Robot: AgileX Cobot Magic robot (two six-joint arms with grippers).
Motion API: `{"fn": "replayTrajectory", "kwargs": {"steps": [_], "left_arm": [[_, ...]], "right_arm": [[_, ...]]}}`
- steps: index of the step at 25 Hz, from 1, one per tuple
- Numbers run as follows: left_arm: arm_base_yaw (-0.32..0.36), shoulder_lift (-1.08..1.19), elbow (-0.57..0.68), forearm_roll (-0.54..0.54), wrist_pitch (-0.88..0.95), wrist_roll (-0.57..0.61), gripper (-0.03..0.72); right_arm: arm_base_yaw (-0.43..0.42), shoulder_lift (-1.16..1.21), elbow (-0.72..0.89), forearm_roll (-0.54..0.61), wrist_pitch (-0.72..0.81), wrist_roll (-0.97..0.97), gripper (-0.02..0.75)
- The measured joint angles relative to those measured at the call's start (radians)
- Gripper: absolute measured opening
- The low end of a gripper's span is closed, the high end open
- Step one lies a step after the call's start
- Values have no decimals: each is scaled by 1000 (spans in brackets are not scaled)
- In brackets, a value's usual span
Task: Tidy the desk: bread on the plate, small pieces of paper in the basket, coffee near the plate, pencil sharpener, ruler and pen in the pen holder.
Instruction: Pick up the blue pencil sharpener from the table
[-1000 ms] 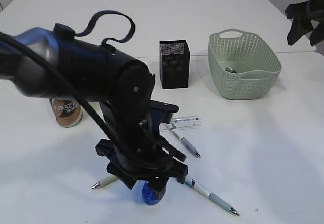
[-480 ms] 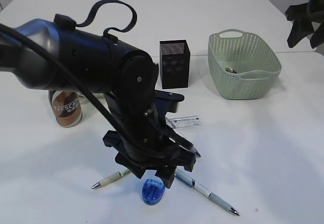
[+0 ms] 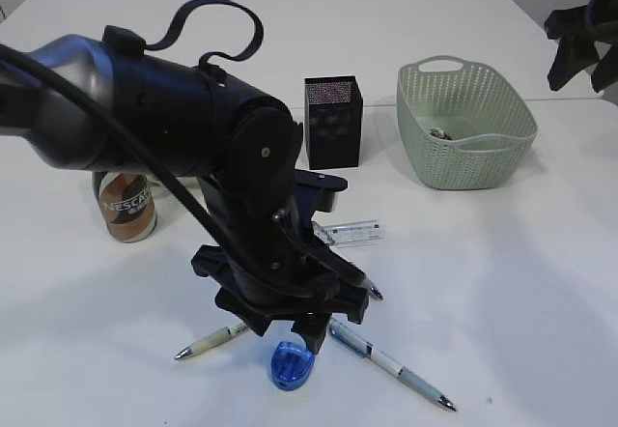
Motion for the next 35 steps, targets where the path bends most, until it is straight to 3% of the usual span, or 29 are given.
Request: {"fn": "replayTrajectory", "kwargs": {"steps": [5, 12, 35], "left_arm": [[-5, 1, 0, 17, 24, -28, 416], [-71, 43, -13, 79, 28, -92, 416], [-71, 97, -14, 130, -26, -139, 416]], "right_arm": [[0, 0, 0, 10, 0, 0, 440], [0, 0, 0, 38, 0, 0, 440], [0, 0, 0, 87, 0, -18, 440]]}}
